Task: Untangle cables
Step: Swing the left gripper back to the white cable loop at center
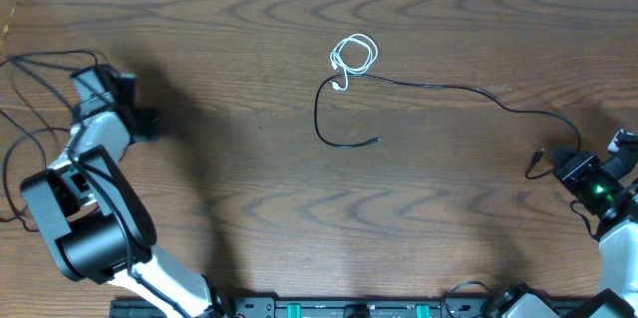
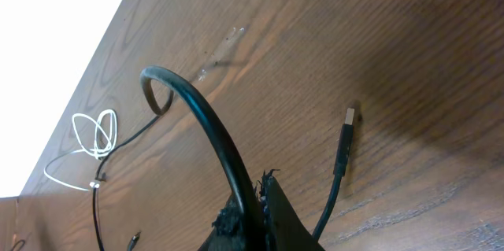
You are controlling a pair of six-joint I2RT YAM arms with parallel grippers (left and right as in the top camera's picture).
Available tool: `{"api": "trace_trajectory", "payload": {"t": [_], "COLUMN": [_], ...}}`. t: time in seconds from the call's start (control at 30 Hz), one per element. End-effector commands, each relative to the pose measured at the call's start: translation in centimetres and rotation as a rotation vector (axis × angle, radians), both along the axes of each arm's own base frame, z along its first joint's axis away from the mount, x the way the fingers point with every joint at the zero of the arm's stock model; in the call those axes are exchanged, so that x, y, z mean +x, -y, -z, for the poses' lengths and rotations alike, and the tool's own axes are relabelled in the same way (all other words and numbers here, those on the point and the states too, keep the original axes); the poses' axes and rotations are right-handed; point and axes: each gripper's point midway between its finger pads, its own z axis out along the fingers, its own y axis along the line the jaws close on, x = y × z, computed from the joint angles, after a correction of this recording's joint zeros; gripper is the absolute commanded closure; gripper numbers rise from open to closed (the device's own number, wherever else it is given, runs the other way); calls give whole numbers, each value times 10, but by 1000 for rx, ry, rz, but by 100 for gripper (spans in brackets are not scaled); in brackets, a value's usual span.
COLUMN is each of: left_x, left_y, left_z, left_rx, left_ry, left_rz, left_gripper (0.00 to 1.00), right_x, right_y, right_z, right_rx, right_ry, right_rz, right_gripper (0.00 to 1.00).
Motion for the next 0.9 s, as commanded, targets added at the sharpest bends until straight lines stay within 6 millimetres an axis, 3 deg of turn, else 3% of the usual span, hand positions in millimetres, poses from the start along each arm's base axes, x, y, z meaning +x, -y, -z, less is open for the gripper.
{"api": "trace_trajectory", "payload": {"t": [0.0, 0.1, 0.17, 0.23, 0.37, 0.43, 0.5, 0.63, 0.73, 0.87], "left_x": [30, 44, 51, 56, 57, 56, 54, 47, 45, 46], "left_y": [49, 89, 116, 148, 210, 239, 271, 335, 371, 404], "left_z": [-39, -59, -66, -70, -71, -72, -73, -78, -84, -94], "left_rx": [-176, -301, -388, -481, -617, -638, -647, -657, -643, -597], "left_ry": [191, 272, 302, 312, 285, 267, 249, 238, 262, 318], "left_rz": [65, 112, 143, 177, 240, 303, 374, 522, 607, 674], "left_gripper": [2, 1, 8, 12, 12, 11, 1, 2, 2, 2], "right_x": [2, 1, 1, 1, 1, 0, 0, -1, -1, -1], "right_y": [-2, 0, 0, 0, -1, -1, -2, -2, -2, -2], "right_z": [-4, -3, -3, -3, -2, -2, -1, -1, -1, -1], "right_rx": [-23, -29, -31, -31, -26, -24, -22, -19, -19, -19], "right_ry": [13, 6, 5, 5, 0, -3, -6, -8, -8, -8], "right_rz": [-19, -11, -10, -10, -10, -10, -10, -10, -10, -10], "right_gripper": [99, 99, 99, 99, 99, 99, 99, 99, 99, 99]}}
